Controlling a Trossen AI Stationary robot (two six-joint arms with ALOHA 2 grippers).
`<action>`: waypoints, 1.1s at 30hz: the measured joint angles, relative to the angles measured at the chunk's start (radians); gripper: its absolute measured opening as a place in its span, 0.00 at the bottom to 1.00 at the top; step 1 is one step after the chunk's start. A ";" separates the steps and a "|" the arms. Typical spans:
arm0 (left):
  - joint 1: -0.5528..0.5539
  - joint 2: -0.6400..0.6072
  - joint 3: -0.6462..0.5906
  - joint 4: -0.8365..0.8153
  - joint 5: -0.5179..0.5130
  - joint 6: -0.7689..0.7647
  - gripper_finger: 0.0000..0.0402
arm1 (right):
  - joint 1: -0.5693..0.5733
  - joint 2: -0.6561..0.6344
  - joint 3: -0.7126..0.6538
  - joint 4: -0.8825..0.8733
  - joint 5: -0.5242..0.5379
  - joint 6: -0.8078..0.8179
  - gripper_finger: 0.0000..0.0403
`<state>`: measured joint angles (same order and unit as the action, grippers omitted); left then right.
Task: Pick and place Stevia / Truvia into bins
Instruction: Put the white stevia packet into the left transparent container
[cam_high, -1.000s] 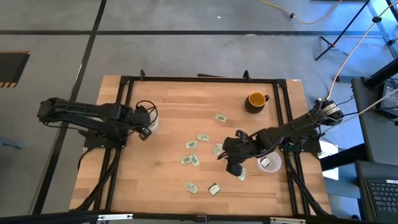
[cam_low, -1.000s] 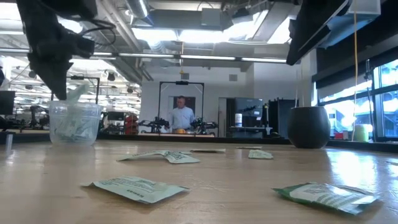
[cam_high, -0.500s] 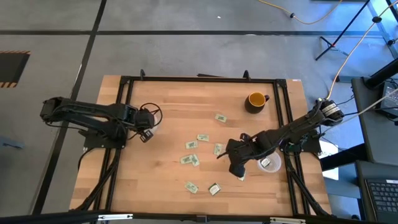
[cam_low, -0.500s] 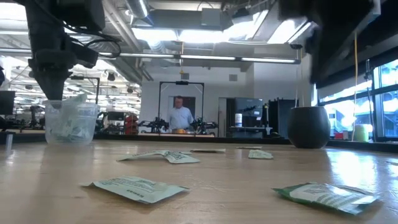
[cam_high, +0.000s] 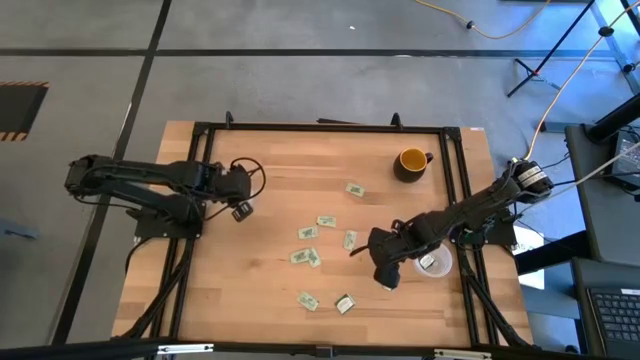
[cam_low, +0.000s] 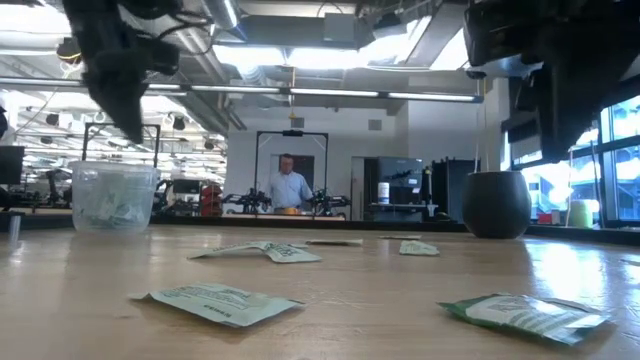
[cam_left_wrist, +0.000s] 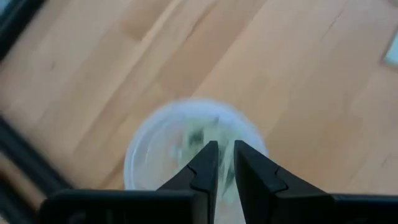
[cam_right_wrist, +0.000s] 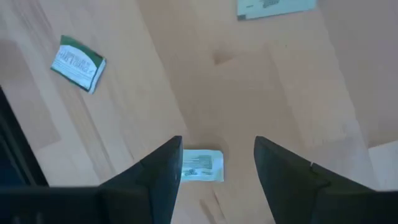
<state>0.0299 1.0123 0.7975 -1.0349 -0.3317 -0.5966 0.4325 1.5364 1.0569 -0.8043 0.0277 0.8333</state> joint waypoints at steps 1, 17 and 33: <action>0.000 0.000 0.000 0.026 -0.006 0.013 0.11 | 0.004 0.000 0.000 0.000 0.001 0.000 0.50; -0.002 0.003 0.000 0.227 0.039 0.139 0.11 | 0.104 0.122 -0.001 -0.020 -0.007 0.186 0.50; -0.002 0.003 0.000 0.228 0.042 0.139 0.11 | 0.102 0.256 -0.001 -0.018 -0.007 0.281 0.41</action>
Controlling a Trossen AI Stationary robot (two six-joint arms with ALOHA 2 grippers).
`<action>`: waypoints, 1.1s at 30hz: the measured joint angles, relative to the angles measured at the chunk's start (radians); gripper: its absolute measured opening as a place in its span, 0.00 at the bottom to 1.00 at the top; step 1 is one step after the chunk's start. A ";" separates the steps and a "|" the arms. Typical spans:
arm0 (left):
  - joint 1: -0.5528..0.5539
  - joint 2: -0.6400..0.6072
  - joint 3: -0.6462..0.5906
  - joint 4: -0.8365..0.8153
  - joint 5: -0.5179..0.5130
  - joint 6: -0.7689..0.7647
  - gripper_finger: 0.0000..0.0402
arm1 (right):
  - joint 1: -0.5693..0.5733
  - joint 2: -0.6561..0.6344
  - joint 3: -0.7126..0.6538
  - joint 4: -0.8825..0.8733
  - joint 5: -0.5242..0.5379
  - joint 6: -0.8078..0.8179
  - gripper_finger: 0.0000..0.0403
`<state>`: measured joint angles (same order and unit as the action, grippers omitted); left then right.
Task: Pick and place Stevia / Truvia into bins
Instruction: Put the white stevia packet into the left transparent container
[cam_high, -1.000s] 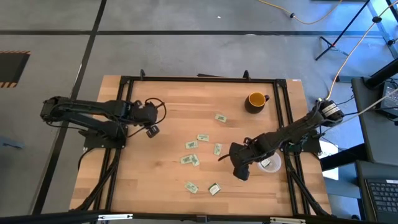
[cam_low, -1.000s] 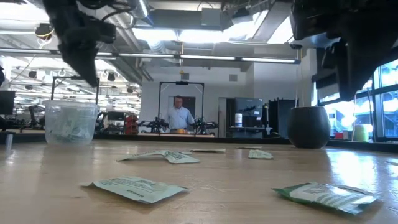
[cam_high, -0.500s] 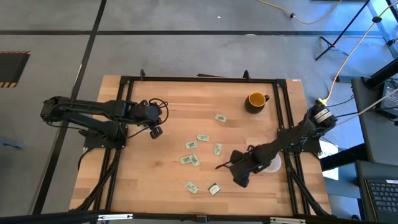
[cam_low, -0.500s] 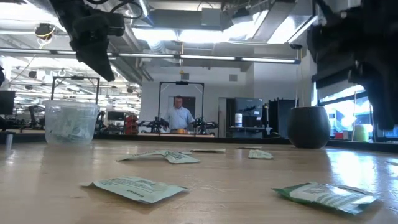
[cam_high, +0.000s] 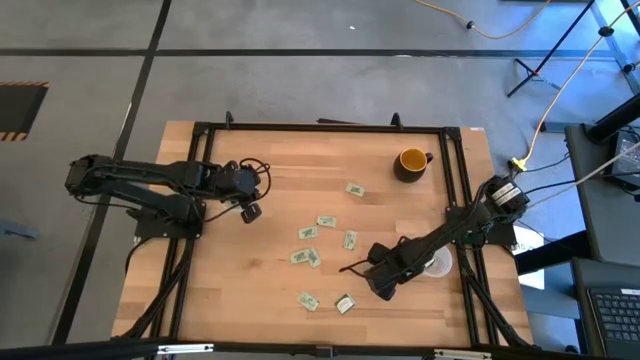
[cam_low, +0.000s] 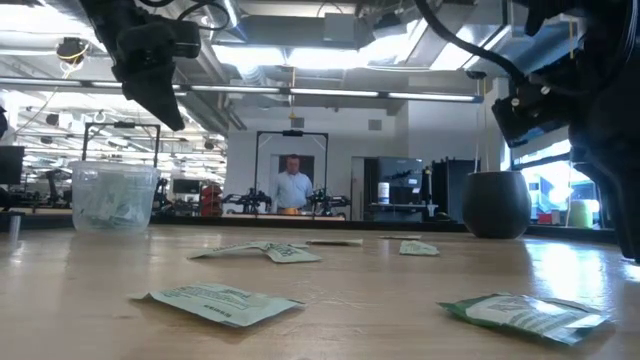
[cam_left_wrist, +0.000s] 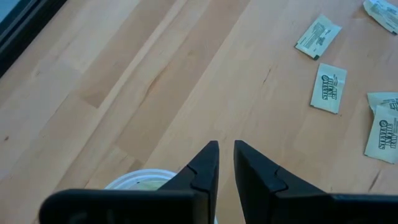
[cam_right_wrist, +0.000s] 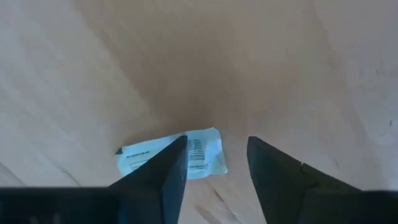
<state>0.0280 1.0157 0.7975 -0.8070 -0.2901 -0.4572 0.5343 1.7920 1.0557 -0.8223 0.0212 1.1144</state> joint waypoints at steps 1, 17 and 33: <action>0.000 0.000 0.000 0.000 0.000 0.000 0.11 | 0.000 0.001 0.000 0.000 0.000 0.004 0.40; 0.000 0.000 0.000 0.000 0.000 0.000 0.11 | 0.000 0.001 0.001 0.047 0.000 0.004 0.27; 0.000 0.000 0.000 0.000 0.000 0.000 0.11 | -0.001 -0.009 -0.103 0.144 -0.041 0.055 0.27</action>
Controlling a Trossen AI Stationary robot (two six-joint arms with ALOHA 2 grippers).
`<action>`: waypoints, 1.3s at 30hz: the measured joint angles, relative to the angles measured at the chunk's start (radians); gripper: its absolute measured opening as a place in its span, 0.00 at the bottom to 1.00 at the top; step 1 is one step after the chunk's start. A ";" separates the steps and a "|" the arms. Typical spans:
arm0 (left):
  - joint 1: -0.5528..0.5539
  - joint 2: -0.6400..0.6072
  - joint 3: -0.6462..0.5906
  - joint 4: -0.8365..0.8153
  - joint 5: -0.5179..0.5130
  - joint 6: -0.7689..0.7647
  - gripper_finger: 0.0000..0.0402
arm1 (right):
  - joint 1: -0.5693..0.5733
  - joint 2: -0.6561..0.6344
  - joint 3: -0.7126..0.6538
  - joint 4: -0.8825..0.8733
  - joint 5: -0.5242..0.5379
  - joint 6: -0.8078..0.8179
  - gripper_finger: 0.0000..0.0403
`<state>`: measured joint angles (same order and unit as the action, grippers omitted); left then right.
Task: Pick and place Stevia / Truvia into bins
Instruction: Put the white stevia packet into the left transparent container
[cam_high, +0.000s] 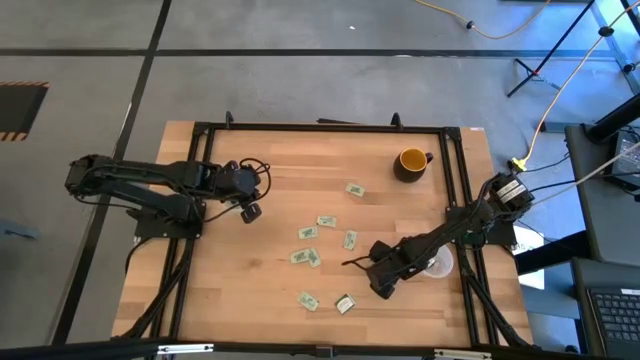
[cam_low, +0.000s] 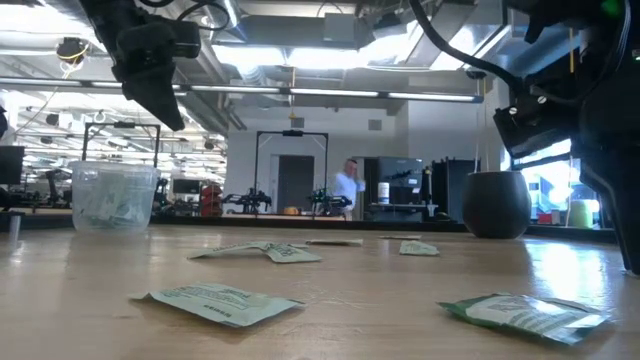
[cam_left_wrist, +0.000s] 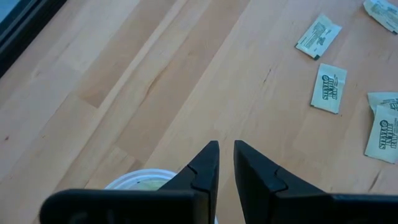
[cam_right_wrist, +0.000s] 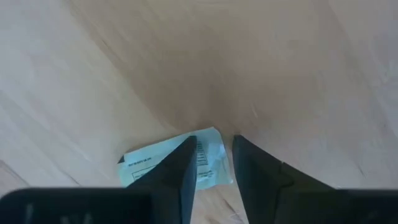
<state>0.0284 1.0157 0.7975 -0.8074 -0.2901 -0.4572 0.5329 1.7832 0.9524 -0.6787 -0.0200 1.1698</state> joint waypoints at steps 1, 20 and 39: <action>0.000 0.000 0.000 0.000 0.000 0.000 0.11 | 0.000 0.000 0.000 0.000 0.000 -0.001 0.27; 0.000 0.000 0.000 0.000 0.000 0.000 0.12 | 0.001 0.001 0.006 -0.020 0.005 -0.028 0.08; 0.000 0.015 -0.002 0.242 0.059 0.134 0.12 | -0.054 0.009 0.177 -0.138 0.199 -0.312 0.01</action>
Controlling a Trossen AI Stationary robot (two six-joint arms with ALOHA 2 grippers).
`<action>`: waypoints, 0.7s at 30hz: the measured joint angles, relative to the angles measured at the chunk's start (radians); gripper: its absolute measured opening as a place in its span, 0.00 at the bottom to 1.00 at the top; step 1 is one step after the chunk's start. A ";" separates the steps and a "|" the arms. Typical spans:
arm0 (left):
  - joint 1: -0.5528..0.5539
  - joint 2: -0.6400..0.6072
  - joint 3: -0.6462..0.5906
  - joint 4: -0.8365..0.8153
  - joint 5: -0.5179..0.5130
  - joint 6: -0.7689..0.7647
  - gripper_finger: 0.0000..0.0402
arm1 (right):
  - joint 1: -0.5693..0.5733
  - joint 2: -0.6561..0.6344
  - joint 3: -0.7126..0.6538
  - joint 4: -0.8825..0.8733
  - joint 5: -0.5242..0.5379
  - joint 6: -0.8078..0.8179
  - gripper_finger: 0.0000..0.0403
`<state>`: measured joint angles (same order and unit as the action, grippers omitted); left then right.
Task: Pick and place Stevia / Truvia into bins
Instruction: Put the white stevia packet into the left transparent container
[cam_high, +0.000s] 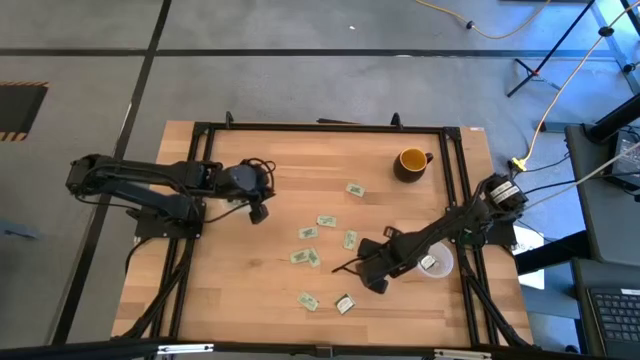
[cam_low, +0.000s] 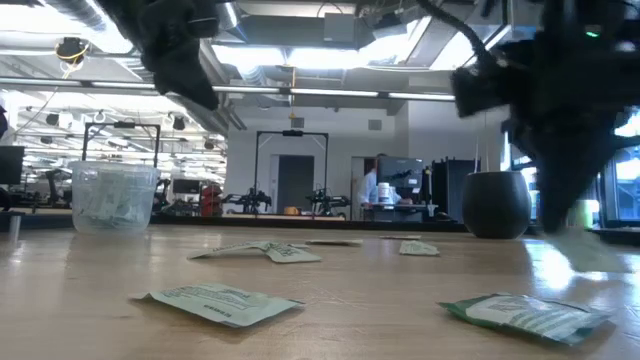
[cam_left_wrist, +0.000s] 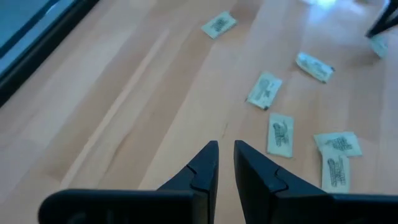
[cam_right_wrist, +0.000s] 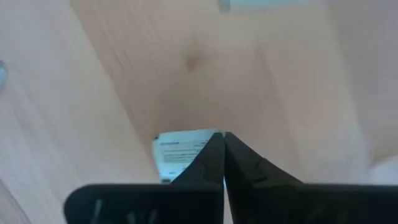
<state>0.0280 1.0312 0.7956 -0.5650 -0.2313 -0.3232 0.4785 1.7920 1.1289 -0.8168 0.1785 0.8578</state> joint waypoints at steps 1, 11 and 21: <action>0.000 0.008 0.000 0.008 0.010 0.015 0.12 | -0.004 0.000 0.011 0.001 0.020 -0.023 0.00; -0.052 0.214 -0.052 0.325 0.122 0.099 0.12 | -0.030 -0.003 0.124 -0.039 0.233 -0.233 0.00; -0.081 0.414 -0.056 0.707 0.211 0.223 0.20 | -0.047 -0.005 0.246 -0.030 0.520 -0.371 0.00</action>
<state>-0.0529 1.4451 0.7391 0.1424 -0.0208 -0.0999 0.4314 1.7870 1.3745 -0.8466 0.6982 0.4871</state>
